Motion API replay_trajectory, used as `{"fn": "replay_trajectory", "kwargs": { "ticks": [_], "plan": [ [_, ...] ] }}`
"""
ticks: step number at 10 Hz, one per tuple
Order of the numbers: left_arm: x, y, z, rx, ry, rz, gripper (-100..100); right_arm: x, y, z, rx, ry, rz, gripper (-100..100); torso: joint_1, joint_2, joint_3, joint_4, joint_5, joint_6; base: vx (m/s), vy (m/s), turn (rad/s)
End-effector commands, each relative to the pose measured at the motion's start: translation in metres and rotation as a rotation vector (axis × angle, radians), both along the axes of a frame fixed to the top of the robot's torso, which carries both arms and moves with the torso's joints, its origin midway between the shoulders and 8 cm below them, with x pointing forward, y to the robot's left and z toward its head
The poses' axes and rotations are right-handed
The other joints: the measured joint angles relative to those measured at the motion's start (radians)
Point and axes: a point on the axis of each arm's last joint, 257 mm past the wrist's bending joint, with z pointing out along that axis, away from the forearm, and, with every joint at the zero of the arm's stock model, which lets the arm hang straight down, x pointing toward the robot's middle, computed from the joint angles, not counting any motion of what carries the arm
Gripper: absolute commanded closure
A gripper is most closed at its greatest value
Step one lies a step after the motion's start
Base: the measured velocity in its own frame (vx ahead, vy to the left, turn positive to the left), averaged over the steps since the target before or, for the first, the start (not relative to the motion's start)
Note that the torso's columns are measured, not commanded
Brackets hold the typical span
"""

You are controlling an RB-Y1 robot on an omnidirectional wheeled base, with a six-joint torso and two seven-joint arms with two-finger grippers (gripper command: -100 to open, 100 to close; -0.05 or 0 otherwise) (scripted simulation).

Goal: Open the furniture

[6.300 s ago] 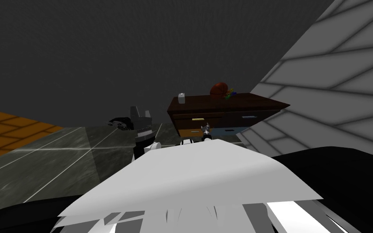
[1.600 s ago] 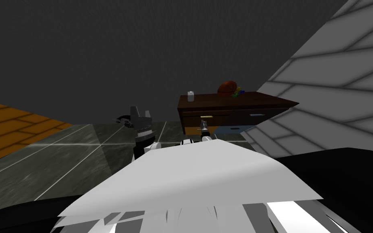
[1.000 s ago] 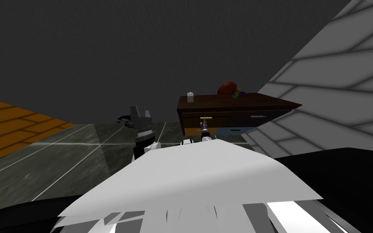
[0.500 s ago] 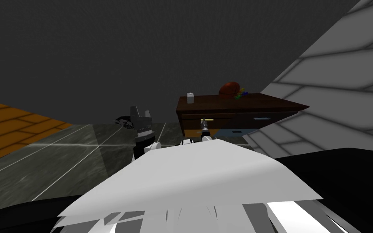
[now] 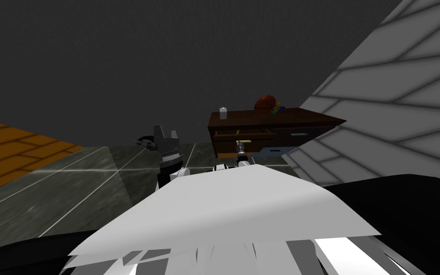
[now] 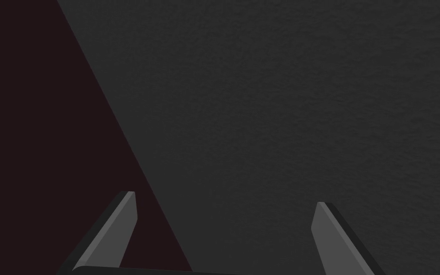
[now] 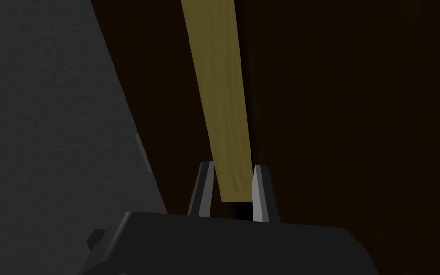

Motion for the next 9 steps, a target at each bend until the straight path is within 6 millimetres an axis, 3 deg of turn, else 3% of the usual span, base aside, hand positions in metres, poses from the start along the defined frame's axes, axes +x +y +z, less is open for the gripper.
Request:
{"fn": "replay_trajectory", "kwargs": {
  "ticks": [1, 5, 6, 9],
  "plan": [
    [0.000, 0.000, 0.000, 0.000, 0.000, 0.000, 0, -0.004, 0.005, -0.002, 0.000, 0.005, 0.008, 100, 0.000, -0.007, -0.004, 0.000, 0.001, -0.001, -0.125, 0.002, -0.038],
    [0.000, 0.000, 0.000, 0.000, 0.000, 0.000, 0, -0.006, 0.009, -0.001, 0.000, 0.005, 0.015, 100, -0.001, -0.001, 0.000, -0.001, -0.001, -0.001, -0.158, 0.015, -0.026],
    [0.000, 0.000, 0.000, 0.000, 0.000, 0.000, 0, -0.002, 0.009, 0.000, 0.001, 0.014, 0.024, -100, -0.001, -0.006, -0.003, -0.001, 0.000, 0.000, -0.030, 0.018, -0.064],
    [0.000, 0.000, 0.000, 0.000, 0.000, 0.000, 0, 0.014, 0.008, 0.015, 0.002, 0.018, 0.047, -100, 0.001, -0.007, -0.004, -0.003, 0.000, -0.001, -0.018, 0.044, -0.100]
  ]
}}
